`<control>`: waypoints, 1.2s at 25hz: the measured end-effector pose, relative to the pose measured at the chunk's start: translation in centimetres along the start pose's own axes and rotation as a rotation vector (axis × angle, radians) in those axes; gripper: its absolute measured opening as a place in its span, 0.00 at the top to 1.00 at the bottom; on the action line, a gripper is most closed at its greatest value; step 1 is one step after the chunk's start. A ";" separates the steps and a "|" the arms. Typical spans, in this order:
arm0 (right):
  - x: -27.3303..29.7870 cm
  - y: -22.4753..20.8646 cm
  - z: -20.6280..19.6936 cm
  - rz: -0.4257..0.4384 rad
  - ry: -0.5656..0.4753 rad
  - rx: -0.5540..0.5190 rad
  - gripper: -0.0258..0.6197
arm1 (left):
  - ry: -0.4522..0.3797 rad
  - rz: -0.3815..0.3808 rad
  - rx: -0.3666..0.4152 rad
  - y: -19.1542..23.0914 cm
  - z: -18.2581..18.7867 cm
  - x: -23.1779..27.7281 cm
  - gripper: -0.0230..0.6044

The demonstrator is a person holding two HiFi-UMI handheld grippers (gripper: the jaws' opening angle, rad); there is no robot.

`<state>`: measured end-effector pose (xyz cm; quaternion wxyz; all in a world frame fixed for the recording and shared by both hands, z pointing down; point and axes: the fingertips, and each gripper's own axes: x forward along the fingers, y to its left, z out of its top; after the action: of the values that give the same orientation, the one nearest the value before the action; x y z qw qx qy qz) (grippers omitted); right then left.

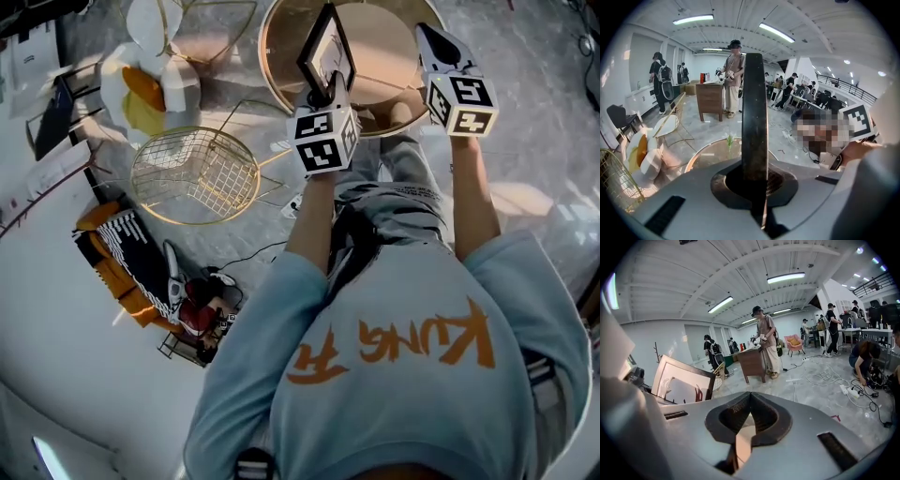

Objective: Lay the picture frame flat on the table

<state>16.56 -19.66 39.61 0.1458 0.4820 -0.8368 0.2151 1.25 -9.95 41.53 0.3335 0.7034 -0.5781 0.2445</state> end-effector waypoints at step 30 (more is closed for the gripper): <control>9.9 0.2 -14.1 0.048 0.266 -0.059 0.96 | 0.210 -0.205 -0.115 4.9 -10.2 15.0 0.92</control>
<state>12.05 -19.85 56.26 0.2646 0.4243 -0.8273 0.2558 0.13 -12.56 60.16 0.4551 0.7092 -0.4780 0.2478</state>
